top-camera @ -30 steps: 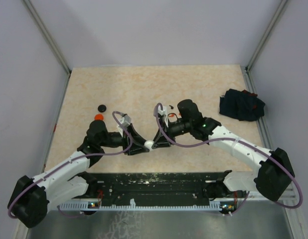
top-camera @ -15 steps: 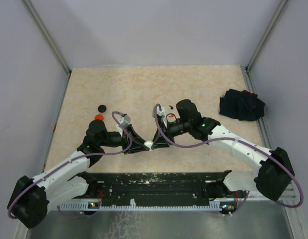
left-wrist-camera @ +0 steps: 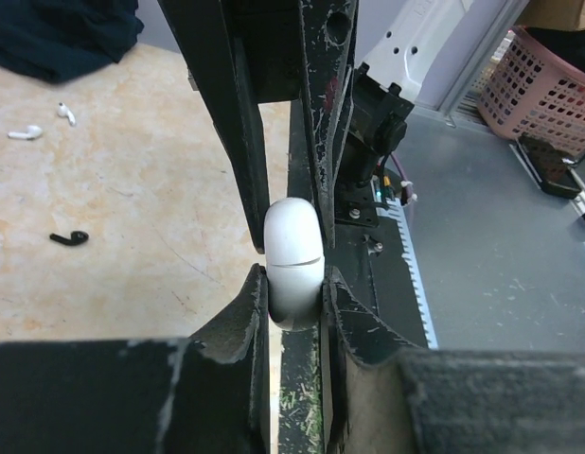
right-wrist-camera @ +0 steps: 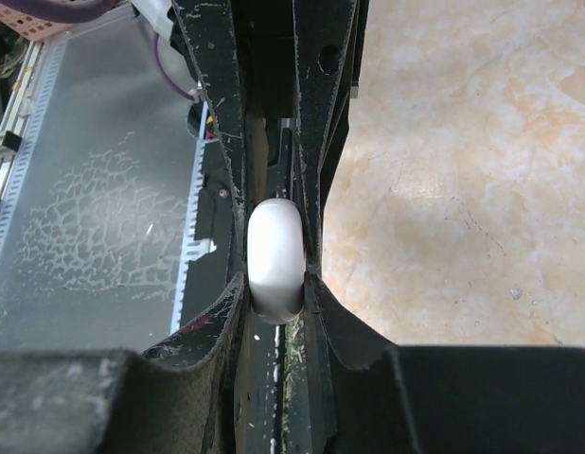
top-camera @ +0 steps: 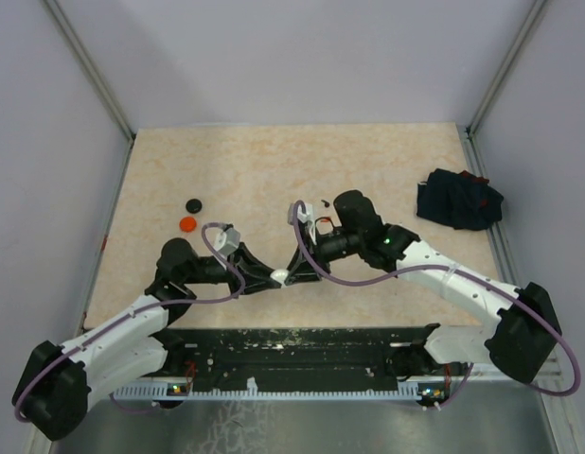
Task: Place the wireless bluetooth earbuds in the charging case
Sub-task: Open the charging case.
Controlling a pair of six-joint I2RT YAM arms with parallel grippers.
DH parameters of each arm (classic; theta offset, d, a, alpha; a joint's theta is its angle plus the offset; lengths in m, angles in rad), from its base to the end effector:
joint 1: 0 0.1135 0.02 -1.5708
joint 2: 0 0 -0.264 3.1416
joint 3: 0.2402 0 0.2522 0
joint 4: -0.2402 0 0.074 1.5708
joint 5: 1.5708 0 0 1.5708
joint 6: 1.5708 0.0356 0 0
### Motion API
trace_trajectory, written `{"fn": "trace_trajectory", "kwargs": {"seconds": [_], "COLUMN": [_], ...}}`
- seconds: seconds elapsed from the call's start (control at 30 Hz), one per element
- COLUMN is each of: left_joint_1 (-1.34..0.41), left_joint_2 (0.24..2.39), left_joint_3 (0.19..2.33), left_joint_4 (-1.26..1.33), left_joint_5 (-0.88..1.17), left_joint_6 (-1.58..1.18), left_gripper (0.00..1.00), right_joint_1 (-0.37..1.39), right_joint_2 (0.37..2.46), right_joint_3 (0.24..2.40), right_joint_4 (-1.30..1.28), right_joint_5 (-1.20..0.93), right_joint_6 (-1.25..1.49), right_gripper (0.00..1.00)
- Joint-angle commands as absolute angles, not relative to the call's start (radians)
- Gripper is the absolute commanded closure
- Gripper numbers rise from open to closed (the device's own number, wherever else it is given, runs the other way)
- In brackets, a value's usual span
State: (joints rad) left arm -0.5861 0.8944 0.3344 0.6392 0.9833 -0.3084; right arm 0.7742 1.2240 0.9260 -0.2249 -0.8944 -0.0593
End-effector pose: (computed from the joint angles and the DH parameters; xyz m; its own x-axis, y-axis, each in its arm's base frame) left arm 0.1399 -0.1284 0.2475 -0.2401 -0.0426 -0.9698 0.9708 -0.0106 -0.2398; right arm 0.1704 0.2054 0.2991 -0.3019 -0.3471 -0.8879 -0.9403 -0.0454 0.3374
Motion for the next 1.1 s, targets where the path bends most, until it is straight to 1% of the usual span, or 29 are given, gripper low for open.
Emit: {"fn": "trace_trajectory", "kwargs": {"seconds": [0.0,0.3,0.7,0.9,1.07], "left_joint_1": [-0.584,-0.593,-0.613,-0.614,-0.614], "left_joint_2": [0.872,0.873,0.852,0.823,0.813], "left_joint_3": [0.303,0.258,0.241,0.192,0.109], "left_joint_4": [0.724,0.795,0.79,0.804,0.929], "left_joint_5": [0.998,0.987,0.955,0.846,0.671], "left_joint_6": [-0.263,-0.242,-0.201,-0.132,-0.071], "left_gripper": [1.0,1.0,1.0,1.0,1.0], "right_joint_1": [0.771,0.757,0.741,0.741,0.734], "right_joint_2": [1.176,1.144,1.134,1.119,1.148], "right_joint_3": [0.974,0.983,0.982,0.99,1.031], "right_joint_4": [-0.162,-0.176,-0.17,-0.18,-0.265], "right_joint_5": [-0.82,-0.687,-0.66,-0.65,-0.48], "right_joint_6": [-0.036,-0.007,0.017,0.029,0.047], "right_gripper": [0.76,0.73,0.69,0.65,0.61]}}
